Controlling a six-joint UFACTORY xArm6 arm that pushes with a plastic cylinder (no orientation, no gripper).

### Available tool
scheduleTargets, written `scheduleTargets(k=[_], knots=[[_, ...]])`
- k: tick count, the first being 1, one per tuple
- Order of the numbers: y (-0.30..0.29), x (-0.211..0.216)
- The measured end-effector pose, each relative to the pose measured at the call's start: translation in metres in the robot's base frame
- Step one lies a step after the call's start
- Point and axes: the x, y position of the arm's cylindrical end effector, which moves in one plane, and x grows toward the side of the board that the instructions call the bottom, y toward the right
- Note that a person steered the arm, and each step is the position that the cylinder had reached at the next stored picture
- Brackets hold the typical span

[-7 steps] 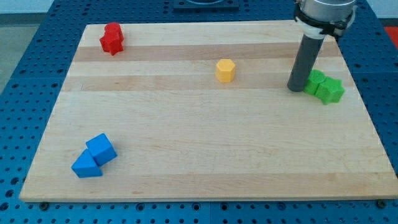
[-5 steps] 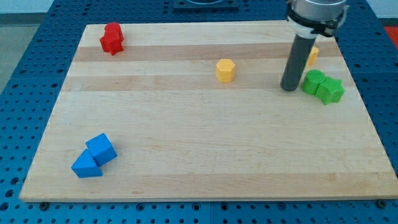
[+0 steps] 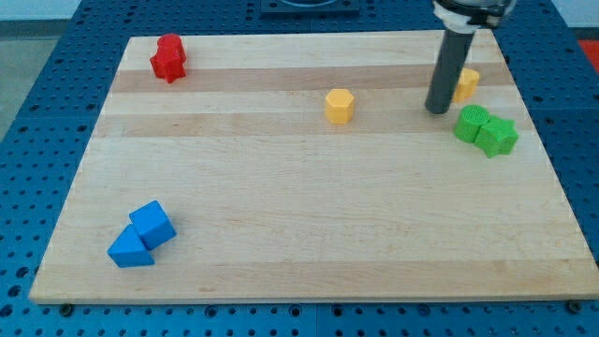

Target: Slide the green star up a bit

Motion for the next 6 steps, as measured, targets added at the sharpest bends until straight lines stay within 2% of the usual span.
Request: scheduleTargets(k=[1, 3, 6], knots=[[0.031, -0.007], [0.064, -0.054], [0.018, -0.061]])
